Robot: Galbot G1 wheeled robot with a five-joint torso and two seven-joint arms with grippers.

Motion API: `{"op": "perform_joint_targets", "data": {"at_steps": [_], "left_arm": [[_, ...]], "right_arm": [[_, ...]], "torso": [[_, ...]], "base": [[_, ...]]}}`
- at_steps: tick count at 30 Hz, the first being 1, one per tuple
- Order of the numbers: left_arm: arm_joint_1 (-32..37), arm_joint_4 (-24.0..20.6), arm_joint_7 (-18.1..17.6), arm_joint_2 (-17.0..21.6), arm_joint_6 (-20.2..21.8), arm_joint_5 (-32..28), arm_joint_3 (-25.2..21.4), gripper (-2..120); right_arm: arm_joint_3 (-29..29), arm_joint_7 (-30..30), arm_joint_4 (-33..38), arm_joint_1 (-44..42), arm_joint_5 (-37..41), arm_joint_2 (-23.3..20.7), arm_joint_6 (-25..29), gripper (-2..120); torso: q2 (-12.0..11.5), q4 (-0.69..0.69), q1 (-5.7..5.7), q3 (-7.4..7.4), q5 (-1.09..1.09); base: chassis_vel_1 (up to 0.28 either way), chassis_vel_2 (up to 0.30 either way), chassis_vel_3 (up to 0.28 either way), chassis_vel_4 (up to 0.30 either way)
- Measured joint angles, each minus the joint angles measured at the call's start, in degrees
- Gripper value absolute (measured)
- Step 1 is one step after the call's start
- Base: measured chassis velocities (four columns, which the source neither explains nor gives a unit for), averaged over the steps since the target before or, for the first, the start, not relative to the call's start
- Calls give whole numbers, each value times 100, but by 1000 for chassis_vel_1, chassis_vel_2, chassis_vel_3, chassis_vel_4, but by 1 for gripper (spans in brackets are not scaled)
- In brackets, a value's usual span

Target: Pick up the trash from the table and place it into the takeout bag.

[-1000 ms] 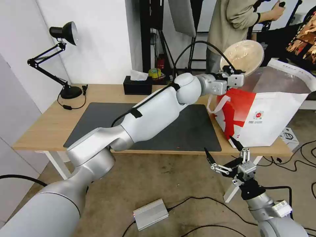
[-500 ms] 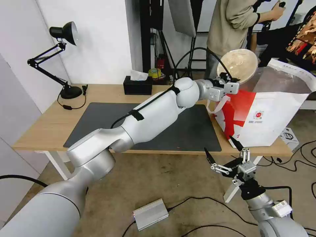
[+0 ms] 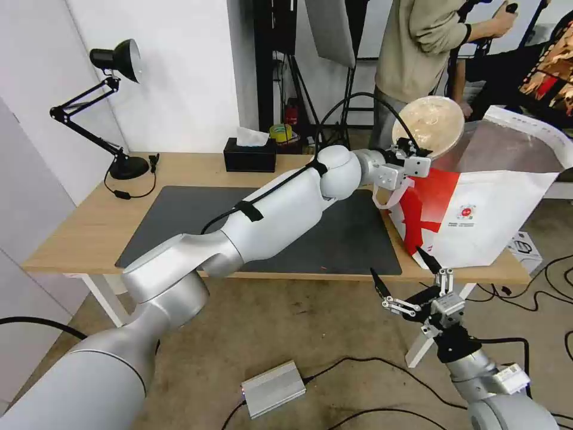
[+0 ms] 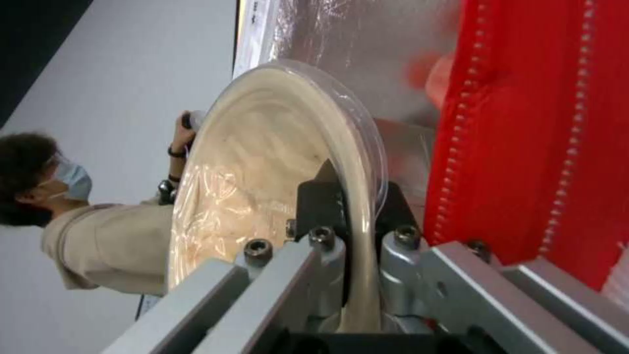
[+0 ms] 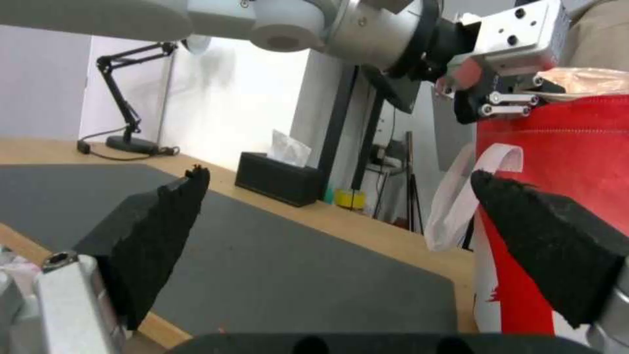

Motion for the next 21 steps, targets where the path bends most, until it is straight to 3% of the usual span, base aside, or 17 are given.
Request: {"op": "perform_joint_targets", "data": {"at_steps": [21], "left_arm": [[-130, -3, 51, -5, -90, 454, 50, 1]], "right_arm": [[0, 0, 0, 0, 0, 0, 0, 100]], "torso": [[0, 0, 0, 0, 0]], "base": [[0, 0, 0, 0]]}}
